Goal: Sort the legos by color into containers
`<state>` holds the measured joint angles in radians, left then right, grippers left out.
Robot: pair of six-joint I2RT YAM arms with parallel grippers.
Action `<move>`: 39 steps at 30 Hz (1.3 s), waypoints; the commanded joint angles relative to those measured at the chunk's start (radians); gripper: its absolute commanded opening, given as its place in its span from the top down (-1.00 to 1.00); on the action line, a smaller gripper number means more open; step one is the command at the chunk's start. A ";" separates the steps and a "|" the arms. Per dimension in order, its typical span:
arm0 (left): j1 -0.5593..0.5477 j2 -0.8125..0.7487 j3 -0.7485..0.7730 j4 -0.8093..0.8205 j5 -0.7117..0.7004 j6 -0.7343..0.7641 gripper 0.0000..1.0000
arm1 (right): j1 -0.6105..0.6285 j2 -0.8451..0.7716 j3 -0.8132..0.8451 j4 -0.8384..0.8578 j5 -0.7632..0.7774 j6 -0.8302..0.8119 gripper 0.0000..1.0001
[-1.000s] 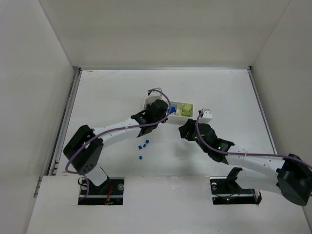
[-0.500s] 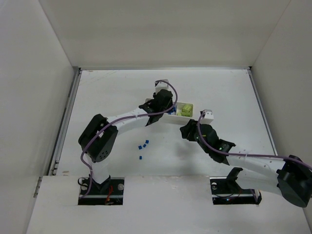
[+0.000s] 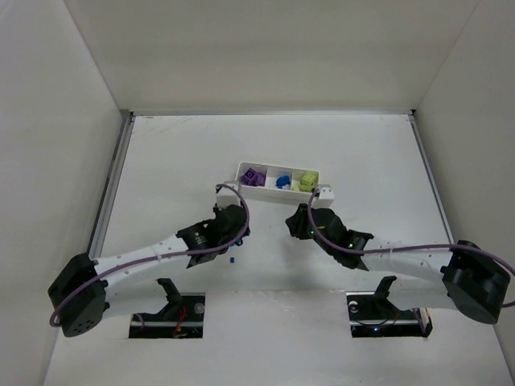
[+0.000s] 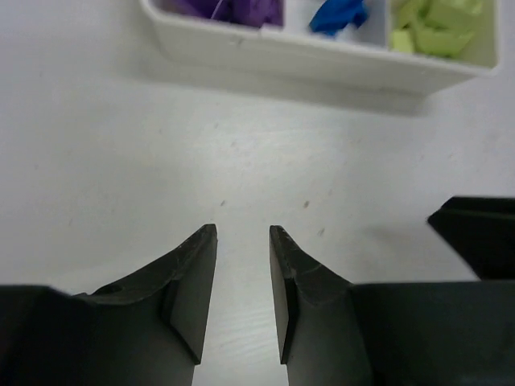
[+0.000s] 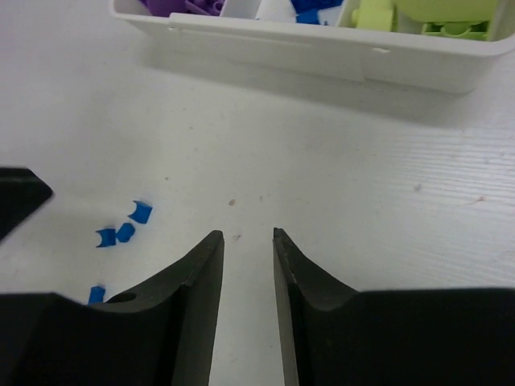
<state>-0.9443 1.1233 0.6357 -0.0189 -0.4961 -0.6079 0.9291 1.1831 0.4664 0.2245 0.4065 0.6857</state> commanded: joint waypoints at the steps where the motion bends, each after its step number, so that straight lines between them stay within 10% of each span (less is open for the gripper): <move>1: -0.030 -0.063 -0.094 -0.154 -0.070 -0.137 0.39 | 0.033 0.029 0.064 0.075 -0.009 -0.005 0.23; 28: -0.058 0.108 -0.203 -0.073 -0.084 -0.271 0.36 | 0.216 0.141 0.097 0.099 0.029 0.074 0.09; 39: -0.055 0.080 -0.208 -0.095 -0.108 -0.260 0.71 | 0.332 0.251 0.140 0.163 0.032 0.075 0.02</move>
<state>-1.0115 1.2407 0.4385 -0.0578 -0.6041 -0.8696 1.2217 1.4124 0.5587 0.3027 0.4236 0.7567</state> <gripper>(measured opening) 0.173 0.489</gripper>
